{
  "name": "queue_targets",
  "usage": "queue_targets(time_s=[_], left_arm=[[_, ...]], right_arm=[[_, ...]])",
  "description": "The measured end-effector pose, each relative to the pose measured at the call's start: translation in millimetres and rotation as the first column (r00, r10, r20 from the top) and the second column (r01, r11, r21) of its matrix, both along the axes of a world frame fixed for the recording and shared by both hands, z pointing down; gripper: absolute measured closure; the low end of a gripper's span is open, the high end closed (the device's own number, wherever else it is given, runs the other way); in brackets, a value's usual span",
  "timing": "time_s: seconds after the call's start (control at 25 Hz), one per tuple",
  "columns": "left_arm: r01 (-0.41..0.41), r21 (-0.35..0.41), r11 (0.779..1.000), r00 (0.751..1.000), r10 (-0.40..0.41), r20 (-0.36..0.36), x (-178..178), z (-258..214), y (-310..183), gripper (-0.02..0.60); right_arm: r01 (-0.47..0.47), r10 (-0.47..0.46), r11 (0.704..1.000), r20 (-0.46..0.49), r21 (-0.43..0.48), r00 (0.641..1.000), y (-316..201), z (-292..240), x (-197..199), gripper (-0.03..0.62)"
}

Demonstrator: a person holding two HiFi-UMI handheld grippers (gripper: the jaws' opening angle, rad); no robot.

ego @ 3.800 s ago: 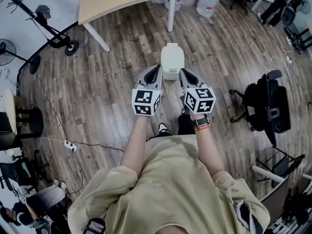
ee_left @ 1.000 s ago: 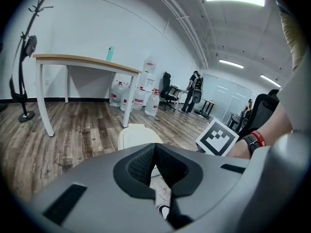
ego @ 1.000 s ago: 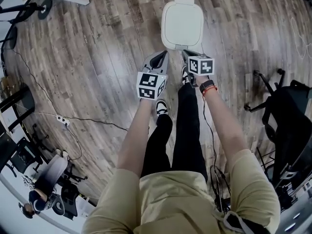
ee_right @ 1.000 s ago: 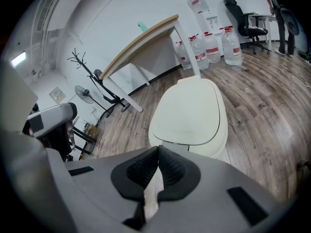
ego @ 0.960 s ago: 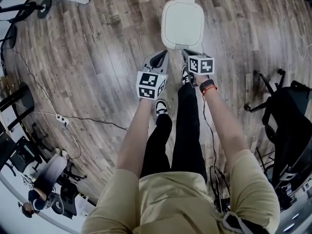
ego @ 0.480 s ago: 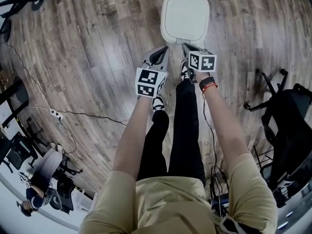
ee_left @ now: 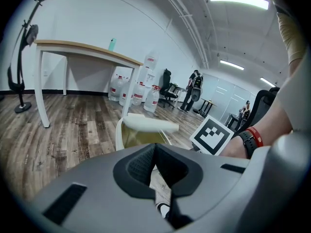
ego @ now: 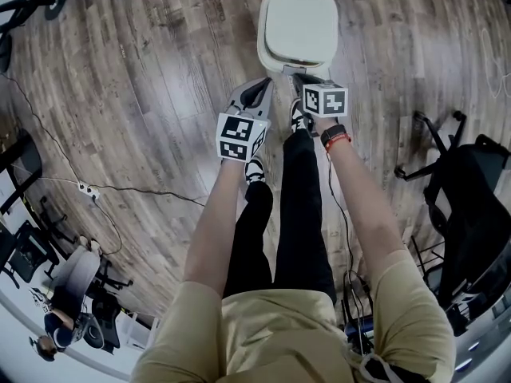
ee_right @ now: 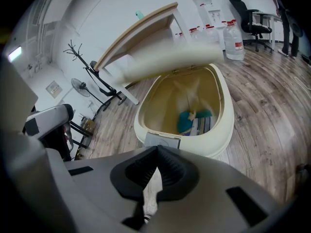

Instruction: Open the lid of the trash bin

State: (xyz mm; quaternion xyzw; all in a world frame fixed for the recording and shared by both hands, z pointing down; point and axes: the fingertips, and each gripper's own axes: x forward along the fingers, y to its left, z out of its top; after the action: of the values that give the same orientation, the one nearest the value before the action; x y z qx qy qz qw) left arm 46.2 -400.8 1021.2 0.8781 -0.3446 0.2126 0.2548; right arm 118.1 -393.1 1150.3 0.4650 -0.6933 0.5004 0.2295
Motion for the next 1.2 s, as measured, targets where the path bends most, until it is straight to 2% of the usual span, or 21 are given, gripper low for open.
queue_targets(time_s=[0.16,0.32,0.52,0.84,1.2], left_arm=[[-0.006,-0.011,1.0,1.0,0.006,0.001,-1,-5,2,0.558],[0.018,-0.034,0.999,0.999,-0.017,0.032,-12,-14,4,0.558],[0.037,-0.046,0.998,0.998,-0.034,0.05,-15,-42,0,0.558],[0.073,-0.061,0.995,0.997,-0.072,0.021,-23,-133,8,0.558],[0.15,-0.031,0.988,0.988,-0.152,-0.042,-57,-276,42,0.558]], right_arm=[[0.005,-0.005,1.0,-0.007,-0.006,1.0,1,-3,1,0.583],[0.053,-0.053,0.999,-0.056,-0.005,0.997,1,-11,-2,0.583],[0.035,-0.035,0.999,-0.063,-0.001,0.997,-3,-50,10,0.586],[-0.04,0.042,0.997,-0.028,0.058,0.999,12,-168,17,0.586],[-0.044,0.05,0.985,-0.028,0.167,0.998,61,-334,-12,0.586]])
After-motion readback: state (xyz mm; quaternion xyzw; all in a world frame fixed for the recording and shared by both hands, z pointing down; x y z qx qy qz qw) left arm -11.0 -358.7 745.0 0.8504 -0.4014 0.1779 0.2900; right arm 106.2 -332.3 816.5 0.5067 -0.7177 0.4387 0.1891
